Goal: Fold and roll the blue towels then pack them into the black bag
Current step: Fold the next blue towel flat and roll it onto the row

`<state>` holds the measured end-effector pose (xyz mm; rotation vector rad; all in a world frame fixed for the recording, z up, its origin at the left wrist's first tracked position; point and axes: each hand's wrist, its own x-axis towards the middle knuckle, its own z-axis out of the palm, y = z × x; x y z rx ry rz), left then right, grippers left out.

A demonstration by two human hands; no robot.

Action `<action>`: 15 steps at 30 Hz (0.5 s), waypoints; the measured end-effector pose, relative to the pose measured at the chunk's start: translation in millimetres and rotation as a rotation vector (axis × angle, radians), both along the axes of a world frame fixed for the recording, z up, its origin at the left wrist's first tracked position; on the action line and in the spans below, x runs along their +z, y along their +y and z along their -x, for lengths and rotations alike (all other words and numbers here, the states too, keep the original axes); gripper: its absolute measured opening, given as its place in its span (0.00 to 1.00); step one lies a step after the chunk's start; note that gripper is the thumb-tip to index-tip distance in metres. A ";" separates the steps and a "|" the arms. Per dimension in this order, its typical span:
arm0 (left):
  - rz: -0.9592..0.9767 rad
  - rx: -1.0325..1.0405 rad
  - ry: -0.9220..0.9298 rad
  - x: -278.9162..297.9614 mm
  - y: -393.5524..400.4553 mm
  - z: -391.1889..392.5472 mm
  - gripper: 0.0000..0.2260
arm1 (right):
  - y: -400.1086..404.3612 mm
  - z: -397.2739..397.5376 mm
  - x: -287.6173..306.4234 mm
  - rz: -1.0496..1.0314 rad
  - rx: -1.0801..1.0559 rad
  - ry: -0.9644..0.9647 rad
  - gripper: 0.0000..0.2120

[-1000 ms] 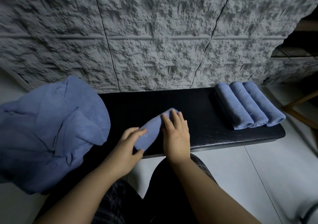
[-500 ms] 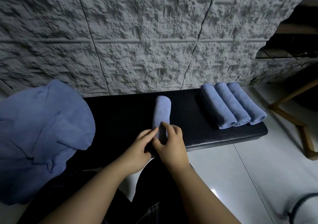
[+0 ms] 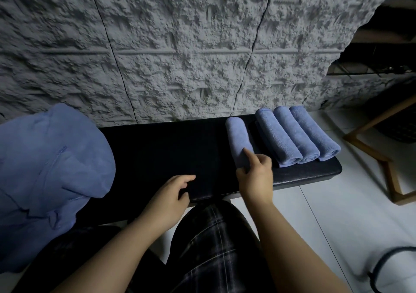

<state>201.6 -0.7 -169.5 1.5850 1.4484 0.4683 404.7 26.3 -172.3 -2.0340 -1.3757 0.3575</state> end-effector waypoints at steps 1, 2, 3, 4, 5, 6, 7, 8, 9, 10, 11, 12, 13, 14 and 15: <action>0.005 0.013 -0.005 -1.3 0.3 1.3 0.19 | 2.1 -7.9 -0.2 -0.002 -0.016 -0.023 0.23; 0.005 0.017 -0.009 -1.8 0.4 1.7 0.19 | 4.6 -14.4 0.3 0.008 -0.031 -0.041 0.23; 0.000 0.017 -0.009 -2.0 0.5 1.3 0.19 | 7.1 -19.5 1.4 0.028 -0.042 -0.054 0.22; -0.009 0.011 -0.005 -1.8 0.4 0.4 0.19 | 9.7 -23.2 2.6 0.049 -0.049 -0.065 0.22; -0.023 0.005 0.001 -1.4 0.0 -0.7 0.19 | 11.9 -26.0 3.6 0.062 -0.052 -0.078 0.22; -0.032 -0.003 0.008 -0.6 -0.8 -1.7 0.19 | 14.2 -28.2 4.1 0.069 -0.054 -0.092 0.21; -0.037 -0.010 0.017 0.0 -1.5 -2.2 0.18 | 16.3 -29.8 4.5 0.075 -0.055 -0.106 0.21; -0.043 -0.015 0.026 0.7 -2.3 -2.6 0.18 | 18.1 -31.2 4.7 0.082 -0.058 -0.121 0.20; -0.050 -0.020 0.035 0.4 -2.8 -2.3 0.18 | 19.5 -32.1 4.6 0.092 -0.061 -0.140 0.21; -0.059 -0.027 0.044 0.7 -3.1 -2.0 0.19 | 20.6 -32.8 4.2 0.102 -0.065 -0.160 0.21; -0.068 -0.037 0.056 1.2 -3.5 -1.8 0.19 | 21.2 -33.1 3.5 0.109 -0.068 -0.180 0.22; -0.073 -0.044 0.068 2.0 -3.9 -2.1 0.19 | 21.7 -33.1 2.6 0.113 -0.070 -0.199 0.23; -0.073 -0.046 0.075 2.6 -4.5 -2.1 0.19 | 22.2 -32.8 1.8 0.111 -0.069 -0.217 0.24; -0.073 -0.048 0.076 3.1 -4.5 -2.2 0.19 | 23.0 -32.3 1.0 0.109 -0.065 -0.236 0.24; -0.075 -0.050 0.073 3.2 -4.7 -1.9 0.19 | 24.1 -31.8 0.9 0.110 -0.061 -0.254 0.24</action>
